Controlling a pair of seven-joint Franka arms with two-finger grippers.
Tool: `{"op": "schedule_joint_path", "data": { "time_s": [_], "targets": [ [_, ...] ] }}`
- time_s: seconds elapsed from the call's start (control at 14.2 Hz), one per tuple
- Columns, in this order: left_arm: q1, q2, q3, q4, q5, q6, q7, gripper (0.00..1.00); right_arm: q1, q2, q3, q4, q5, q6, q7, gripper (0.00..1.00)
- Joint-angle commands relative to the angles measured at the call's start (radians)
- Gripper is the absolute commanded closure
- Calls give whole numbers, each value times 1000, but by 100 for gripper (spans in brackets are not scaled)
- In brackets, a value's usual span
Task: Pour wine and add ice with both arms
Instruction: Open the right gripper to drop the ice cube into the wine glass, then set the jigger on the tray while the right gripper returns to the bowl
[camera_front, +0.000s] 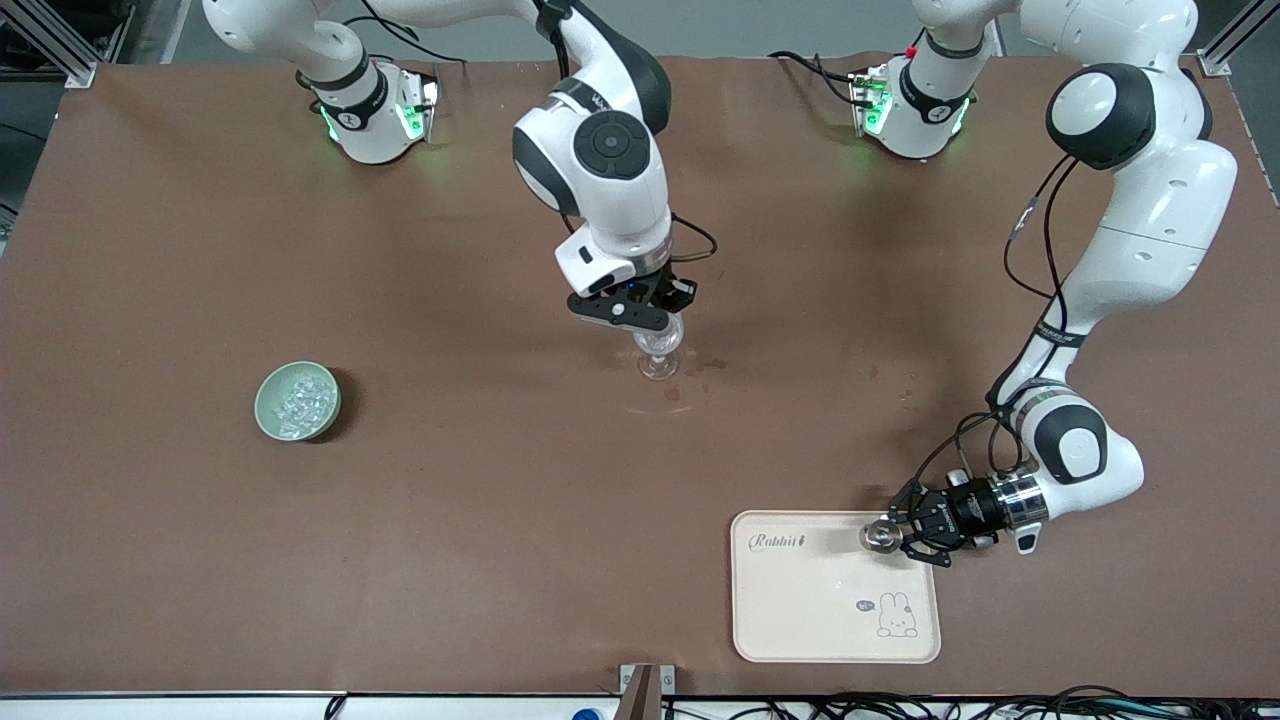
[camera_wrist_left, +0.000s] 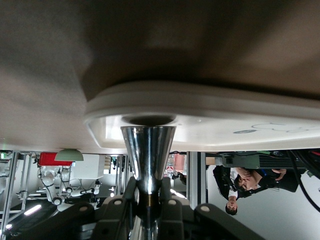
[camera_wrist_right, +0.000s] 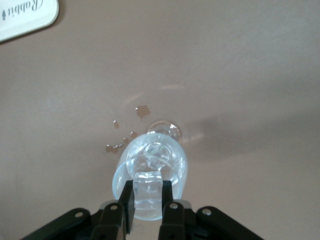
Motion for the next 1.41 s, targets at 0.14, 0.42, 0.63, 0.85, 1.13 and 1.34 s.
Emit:
{"op": "schedule_joint_path", "data": {
  "time_s": [0.14, 0.42, 0.63, 0.85, 1.13, 1.34],
  "targets": [
    [-7, 19, 1, 22, -44, 2, 34, 97, 16, 30, -9, 22, 39, 35, 10, 93],
    [-3, 11, 0, 16, -44, -12, 40, 98, 16, 30, -9, 22, 41, 34, 1, 47],
    [-10, 16, -8, 18, -96, -12, 60, 98, 10, 25, -11, 22, 39, 26, -5, 16],
    [-12, 20, -2, 13, -124, -12, 92, 96, -7, -1, -18, 21, 30, 18, -7, 7],
    [-15, 20, 1, 12, -124, -11, 101, 89, -116, -116, -34, 11, -31, -124, -89, 1],
    [-21, 19, 3, 12, -123, -11, 106, 58, -235, -182, -40, -5, -117, -207, -182, 1]
  ]
}}
